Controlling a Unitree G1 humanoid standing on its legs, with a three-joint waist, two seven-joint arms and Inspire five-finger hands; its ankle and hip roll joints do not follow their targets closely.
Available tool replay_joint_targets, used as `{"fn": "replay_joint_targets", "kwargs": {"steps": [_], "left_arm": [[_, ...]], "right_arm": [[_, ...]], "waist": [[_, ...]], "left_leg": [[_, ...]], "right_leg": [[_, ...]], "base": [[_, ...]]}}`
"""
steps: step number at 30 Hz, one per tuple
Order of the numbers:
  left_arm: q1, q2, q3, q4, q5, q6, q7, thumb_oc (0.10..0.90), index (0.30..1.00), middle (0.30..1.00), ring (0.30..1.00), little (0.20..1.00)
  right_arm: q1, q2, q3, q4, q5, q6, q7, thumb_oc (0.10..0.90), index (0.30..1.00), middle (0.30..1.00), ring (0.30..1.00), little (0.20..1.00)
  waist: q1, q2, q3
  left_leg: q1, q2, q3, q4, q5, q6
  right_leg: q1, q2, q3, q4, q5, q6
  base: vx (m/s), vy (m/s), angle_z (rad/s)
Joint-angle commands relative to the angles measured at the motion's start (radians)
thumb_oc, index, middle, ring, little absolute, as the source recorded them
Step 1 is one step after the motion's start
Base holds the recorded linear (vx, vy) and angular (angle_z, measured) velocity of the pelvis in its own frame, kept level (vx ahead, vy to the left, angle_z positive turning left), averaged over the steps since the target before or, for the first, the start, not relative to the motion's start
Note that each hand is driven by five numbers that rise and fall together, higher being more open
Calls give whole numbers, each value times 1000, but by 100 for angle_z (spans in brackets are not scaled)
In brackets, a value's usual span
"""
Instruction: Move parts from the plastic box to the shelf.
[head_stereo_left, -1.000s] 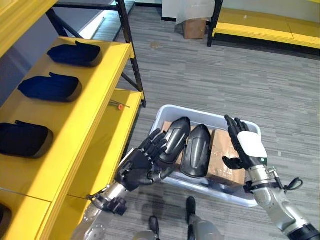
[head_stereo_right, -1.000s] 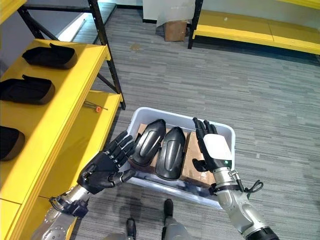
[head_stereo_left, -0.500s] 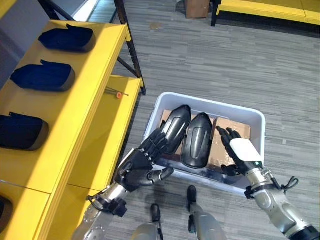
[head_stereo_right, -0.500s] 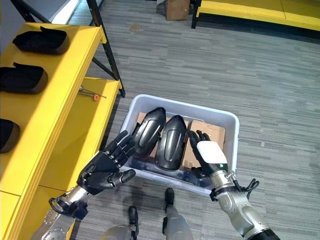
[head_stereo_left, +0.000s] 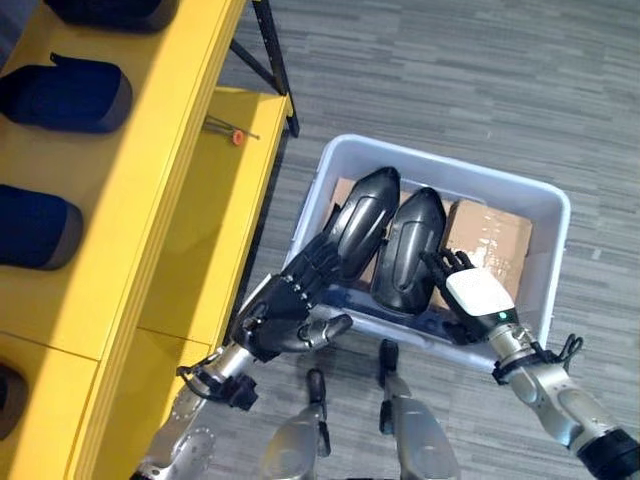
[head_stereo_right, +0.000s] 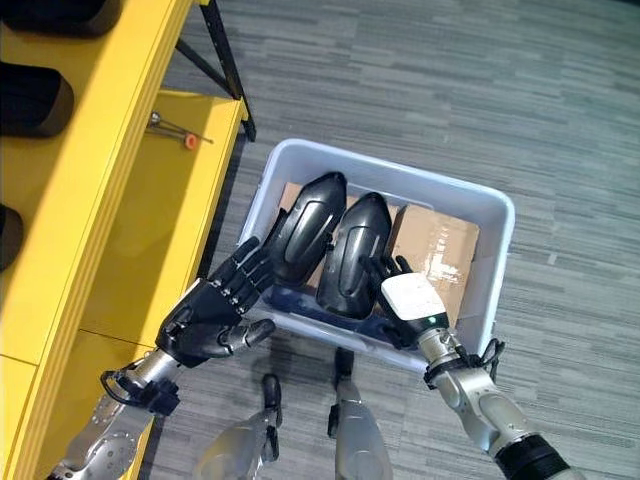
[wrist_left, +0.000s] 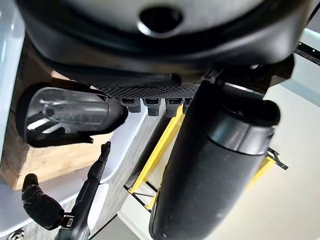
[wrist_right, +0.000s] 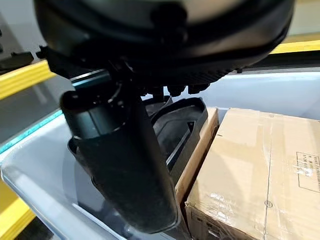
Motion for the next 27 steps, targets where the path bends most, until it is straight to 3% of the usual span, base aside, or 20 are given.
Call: {"fn": "replay_joint_targets", "kwargs": {"steps": [1, 5, 10, 18, 21, 22, 25, 27], "left_arm": [[-20, 34, 16, -90, 1, -80, -30, 900, 1000, 1000, 1000, 1000], [-48, 40, 16, -78, 1, -67, -31, 900, 1000, 1000, 1000, 1000], [-101, 47, -5, -60, 9, -40, -43, 900, 1000, 1000, 1000, 1000], [-150, 38, -28, -31, 32, 4, -72, 900, 1000, 1000, 1000, 1000], [-154, 35, -28, -27, 36, 5, -77, 900, 1000, 1000, 1000, 1000], [-160, 34, -25, -34, 54, 15, -66, 900, 1000, 1000, 1000, 1000], [-162, 33, -13, -42, 64, 24, -66, 900, 1000, 1000, 1000, 1000], [-157, 32, -1, -50, 64, 48, -85, 900, 1000, 1000, 1000, 1000]], "right_arm": [[-114, -54, 43, -15, -36, -8, -73, 900, 1000, 1000, 1000, 1000], [-220, -63, 97, 64, -69, 31, -37, 900, 1000, 1000, 1000, 1000], [-403, -50, 197, 240, -76, 93, 4, 900, 1000, 1000, 1000, 1000], [-615, -41, 345, 554, -68, 111, 64, 900, 1000, 1000, 1000, 1000], [-630, -36, 358, 591, -64, 113, 70, 900, 1000, 1000, 1000, 1000], [-673, -20, 374, 753, -15, 134, 197, 900, 1000, 1000, 1000, 1000], [-672, -10, 359, 841, 2, 140, 188, 900, 1000, 1000, 1000, 1000], [-680, 2, 340, 906, 20, 196, 202, 900, 1000, 1000, 1000, 1000]], "waist": [[19, 2, -39], [39, 14, 2], [71, 29, 10], [120, 57, 10], [125, 61, 10], [145, 79, 10], [154, 86, 10], [164, 92, 10]], "left_leg": [[-138, -30, -37, 21, 30, 44], [-190, -35, -47, 49, 38, 38], [-260, -39, -61, 77, 44, 34], [-353, -47, -84, 116, 53, 32], [-361, -47, -87, 117, 54, 32], [-391, -54, -102, 120, 64, 32], [-405, -54, -109, 119, 71, 33], [-408, -56, -116, 119, 72, 35]], "right_leg": [[36, 6, -1, 220, -289, 45], [3, 10, -12, 238, -298, 31], [-60, 12, -30, 265, -305, 19], [-152, 8, -55, 318, -314, 7], [-161, 8, -58, 324, -316, 6], [-194, 7, -70, 350, -326, 1], [-210, 7, -77, 359, -325, -2], [-215, 6, -84, 364, -326, -4]], "base": [[-26, -38, 10], [-37, -51, 14], [-23, -66, 8], [-10, -55, 11], [-11, -41, 5], [-1, -70, 15], [-3, -56, 8], [5, -48, 18]]}}
